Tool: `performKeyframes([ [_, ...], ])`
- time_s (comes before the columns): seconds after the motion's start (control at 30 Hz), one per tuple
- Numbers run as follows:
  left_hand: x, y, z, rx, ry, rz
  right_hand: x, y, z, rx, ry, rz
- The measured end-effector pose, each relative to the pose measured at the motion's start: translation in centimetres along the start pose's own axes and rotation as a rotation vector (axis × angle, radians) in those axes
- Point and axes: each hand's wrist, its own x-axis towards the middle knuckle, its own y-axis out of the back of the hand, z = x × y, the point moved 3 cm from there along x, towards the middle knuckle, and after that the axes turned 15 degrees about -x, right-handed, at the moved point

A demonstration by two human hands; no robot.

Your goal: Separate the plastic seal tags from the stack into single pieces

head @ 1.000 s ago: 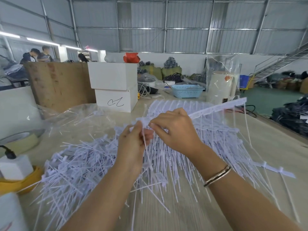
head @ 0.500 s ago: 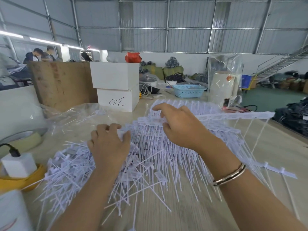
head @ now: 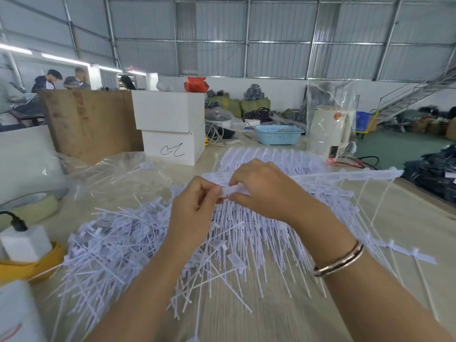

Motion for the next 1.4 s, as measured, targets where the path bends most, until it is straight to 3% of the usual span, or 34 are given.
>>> performKeyframes([
  [0.17,-0.1,-0.5,0.4,-0.084,0.056,-0.073,-0.1,0.2,0.5,-0.018,0.035,-0.028],
  [0.43,0.3,-0.6,-0.5,-0.325,0.286,0.119,-0.1,-0.4,-0.1,-0.098,0.026,0.125],
  [0.6,0.7,1.4,-1.1,-0.691,0.412,0.444,-0.4,-0.1,1.0,-0.008,-0.06,0.236],
  [0.8,1.7,4.9,-0.2,-0.243,0.143,0.615,-0.8,0.7,3.0,-0.056,-0.232,0.225],
  [0.93,1.5,5.9,-1.4,0.196,0.188,0.551,-1.1,1.1,3.6,-0.113,-0.308,0.193],
  [1.03,1.3,6.2,-2.0,0.448,0.235,0.509,-1.1,2.5,3.9,-0.097,-0.35,0.278],
  [1.1,1.2,5.3,-1.5,0.581,0.14,0.452,-0.9,3.4,3.5,-0.095,-0.306,0.323],
  [1.17,1.1,3.6,-0.8,0.454,-0.017,0.264,-0.6,3.5,2.2,-0.013,-0.18,0.298],
  [1.27,0.1,0.5,0.4,0.028,0.029,-0.083,-0.3,2.3,-0.1,0.152,-0.045,0.199],
  [1.33,-0.3,-0.4,0.1,-0.037,0.036,-0.151,-0.3,1.2,-0.8,0.234,-0.039,0.127],
  [1.4,-0.3,-0.5,-0.1,-0.031,0.012,-0.103,-0.2,0.7,-1.1,0.283,-0.029,0.102],
])
